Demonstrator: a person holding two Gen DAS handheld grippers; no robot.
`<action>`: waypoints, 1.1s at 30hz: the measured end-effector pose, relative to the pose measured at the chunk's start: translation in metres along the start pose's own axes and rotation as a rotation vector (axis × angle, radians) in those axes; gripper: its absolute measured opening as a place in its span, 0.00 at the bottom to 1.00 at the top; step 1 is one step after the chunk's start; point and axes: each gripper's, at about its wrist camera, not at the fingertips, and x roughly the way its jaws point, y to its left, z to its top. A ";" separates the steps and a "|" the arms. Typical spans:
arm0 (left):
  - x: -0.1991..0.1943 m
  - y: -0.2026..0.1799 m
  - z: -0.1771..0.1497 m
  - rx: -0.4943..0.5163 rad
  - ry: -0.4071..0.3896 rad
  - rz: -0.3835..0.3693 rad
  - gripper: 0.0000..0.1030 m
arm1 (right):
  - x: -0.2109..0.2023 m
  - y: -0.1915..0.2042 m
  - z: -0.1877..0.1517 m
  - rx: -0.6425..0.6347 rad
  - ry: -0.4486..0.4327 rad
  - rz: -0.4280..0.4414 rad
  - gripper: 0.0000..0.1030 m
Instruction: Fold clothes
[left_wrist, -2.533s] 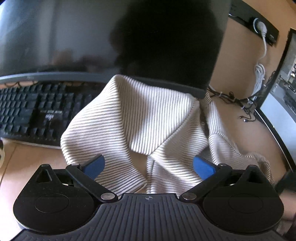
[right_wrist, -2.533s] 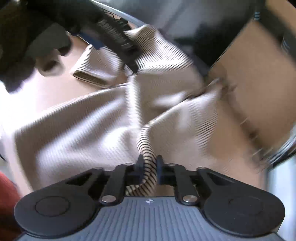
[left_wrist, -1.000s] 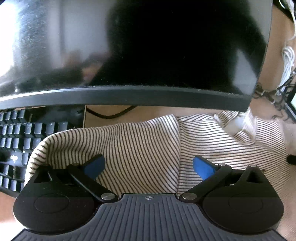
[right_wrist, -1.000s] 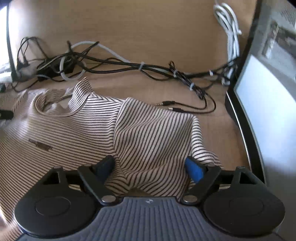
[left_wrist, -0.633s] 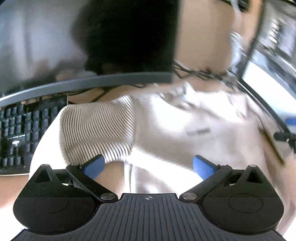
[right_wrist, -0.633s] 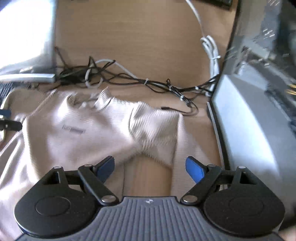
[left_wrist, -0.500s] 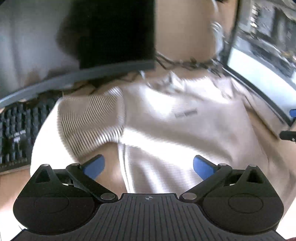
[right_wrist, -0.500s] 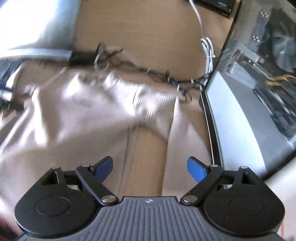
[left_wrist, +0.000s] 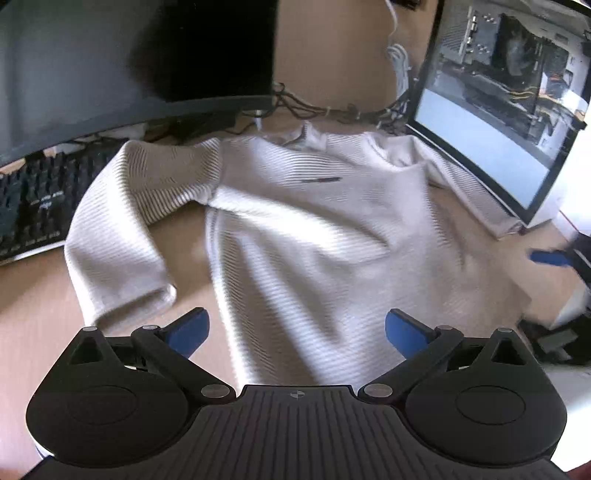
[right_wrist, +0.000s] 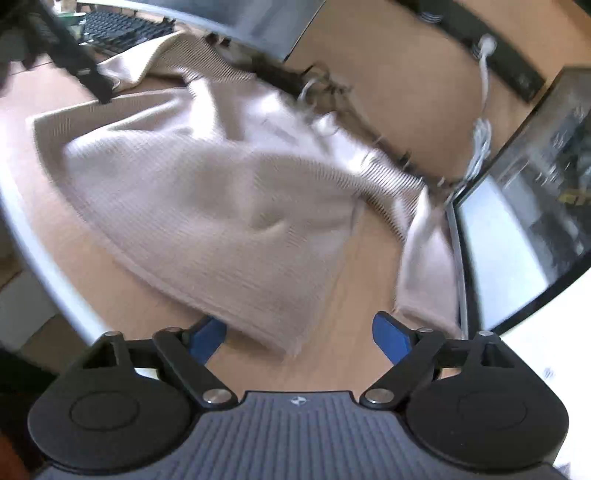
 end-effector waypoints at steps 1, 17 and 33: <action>-0.002 -0.010 -0.004 0.020 0.002 -0.004 1.00 | 0.000 -0.003 0.004 0.022 -0.032 -0.017 0.33; -0.006 0.024 -0.023 -0.228 -0.034 0.408 1.00 | -0.011 -0.008 -0.016 0.155 -0.083 0.089 0.58; -0.014 0.050 -0.013 -0.256 -0.043 0.414 1.00 | 0.020 -0.018 -0.010 0.160 -0.032 -0.119 0.71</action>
